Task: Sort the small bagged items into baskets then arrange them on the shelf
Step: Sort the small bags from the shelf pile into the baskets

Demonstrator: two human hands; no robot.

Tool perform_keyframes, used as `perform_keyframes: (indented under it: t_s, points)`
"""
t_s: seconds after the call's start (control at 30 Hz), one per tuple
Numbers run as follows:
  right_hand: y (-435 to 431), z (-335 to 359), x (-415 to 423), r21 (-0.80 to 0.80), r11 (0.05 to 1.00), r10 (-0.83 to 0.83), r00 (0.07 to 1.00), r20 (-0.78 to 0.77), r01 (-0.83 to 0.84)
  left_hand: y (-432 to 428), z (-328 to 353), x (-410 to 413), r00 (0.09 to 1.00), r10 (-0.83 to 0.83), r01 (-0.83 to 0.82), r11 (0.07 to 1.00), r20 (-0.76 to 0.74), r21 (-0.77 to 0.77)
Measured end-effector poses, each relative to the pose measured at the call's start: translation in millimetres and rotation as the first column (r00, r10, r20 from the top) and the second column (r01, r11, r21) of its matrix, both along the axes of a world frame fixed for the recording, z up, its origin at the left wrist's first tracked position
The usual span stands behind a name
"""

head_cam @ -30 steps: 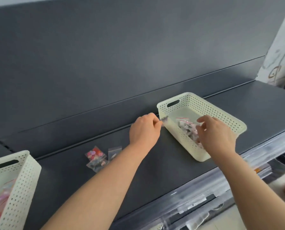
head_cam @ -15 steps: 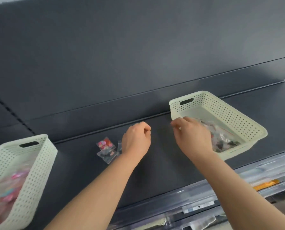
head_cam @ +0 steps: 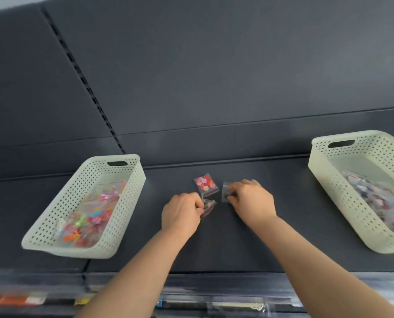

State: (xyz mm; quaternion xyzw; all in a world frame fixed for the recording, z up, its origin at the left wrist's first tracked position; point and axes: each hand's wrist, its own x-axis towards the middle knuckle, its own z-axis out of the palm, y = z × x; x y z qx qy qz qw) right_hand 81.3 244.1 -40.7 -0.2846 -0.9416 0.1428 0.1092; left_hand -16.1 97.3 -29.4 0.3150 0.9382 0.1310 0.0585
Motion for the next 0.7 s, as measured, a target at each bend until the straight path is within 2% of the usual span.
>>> perform_keyframes:
  t_s: [0.07,0.2,0.3,0.43,0.57,0.7]
  points:
    - [-1,0,-1,-0.029,1.0,-0.003,1.0,0.03,0.004,-3,0,-3,1.0,-0.01,0.01,1.0,0.01,0.012]
    - [-2,6,2,-0.054,0.998,-0.041,0.999,0.018,0.042,1,4,-5,0.999,0.01,-0.016,0.988,0.038,0.153]
    - [1,16,17,-0.013,0.992,-0.123,0.986,-0.111,0.122,14,14,-3,0.999,-0.008,-0.001,0.973,0.038,0.229]
    - [22,39,55,0.031,0.967,-0.231,0.921,-0.314,0.253,41,22,12,0.991,-0.108,0.086,0.969,0.083,0.233]
    - [59,56,105,0.093,0.888,-0.385,0.838,-0.387,0.451,80,26,46,0.961,-0.251,0.213,0.939,0.113,0.27]
    - [89,57,157,0.105,0.791,-0.541,0.768,-0.342,0.603,122,36,83,0.923,-0.37,0.319,0.89,0.109,0.325]
